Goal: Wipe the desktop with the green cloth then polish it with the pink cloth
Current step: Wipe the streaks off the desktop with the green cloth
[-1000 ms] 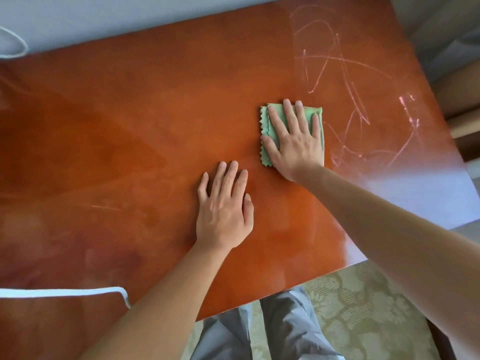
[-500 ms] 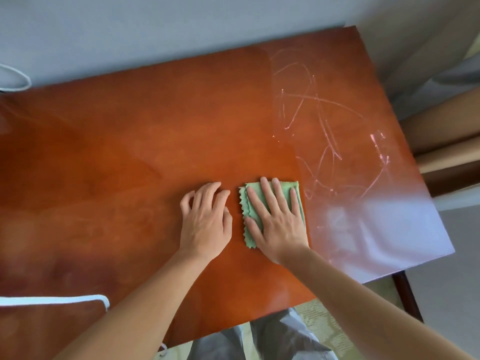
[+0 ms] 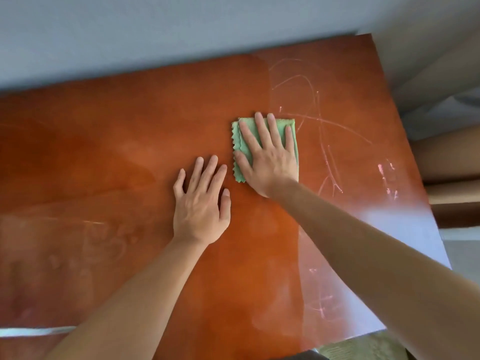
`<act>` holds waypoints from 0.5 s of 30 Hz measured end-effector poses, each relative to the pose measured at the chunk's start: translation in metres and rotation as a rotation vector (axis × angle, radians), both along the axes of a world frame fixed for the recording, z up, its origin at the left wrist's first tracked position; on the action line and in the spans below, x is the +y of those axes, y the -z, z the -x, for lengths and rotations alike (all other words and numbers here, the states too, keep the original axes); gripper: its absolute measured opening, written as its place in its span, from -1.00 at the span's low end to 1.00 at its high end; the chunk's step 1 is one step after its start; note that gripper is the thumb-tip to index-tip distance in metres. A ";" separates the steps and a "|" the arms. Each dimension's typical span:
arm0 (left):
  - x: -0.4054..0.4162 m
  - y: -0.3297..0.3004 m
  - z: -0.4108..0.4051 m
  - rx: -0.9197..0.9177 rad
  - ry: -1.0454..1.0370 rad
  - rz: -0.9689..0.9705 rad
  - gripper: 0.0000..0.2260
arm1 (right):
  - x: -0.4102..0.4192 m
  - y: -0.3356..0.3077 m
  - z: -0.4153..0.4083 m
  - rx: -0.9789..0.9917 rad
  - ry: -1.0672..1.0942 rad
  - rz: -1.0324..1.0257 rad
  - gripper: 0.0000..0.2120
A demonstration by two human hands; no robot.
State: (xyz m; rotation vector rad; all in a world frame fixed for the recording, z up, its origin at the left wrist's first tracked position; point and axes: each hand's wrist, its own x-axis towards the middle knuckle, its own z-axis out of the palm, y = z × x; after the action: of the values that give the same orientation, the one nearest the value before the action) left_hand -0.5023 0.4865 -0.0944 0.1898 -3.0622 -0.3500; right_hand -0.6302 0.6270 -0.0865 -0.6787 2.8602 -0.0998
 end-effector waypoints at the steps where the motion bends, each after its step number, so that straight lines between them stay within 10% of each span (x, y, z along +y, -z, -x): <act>1: 0.000 0.000 0.001 0.004 0.001 0.004 -0.54 | -0.001 0.000 0.008 -0.003 -0.010 -0.011 -0.38; 15: 0.002 -0.005 0.001 0.024 -0.006 0.005 -0.56 | 0.035 0.006 -0.087 -0.007 -0.065 0.026 -0.39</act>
State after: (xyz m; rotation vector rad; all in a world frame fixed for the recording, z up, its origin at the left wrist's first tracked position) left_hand -0.5036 0.4884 -0.0893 0.1937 -3.0379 -0.3414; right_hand -0.5436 0.6620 -0.0925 -0.7742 2.8316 -0.1298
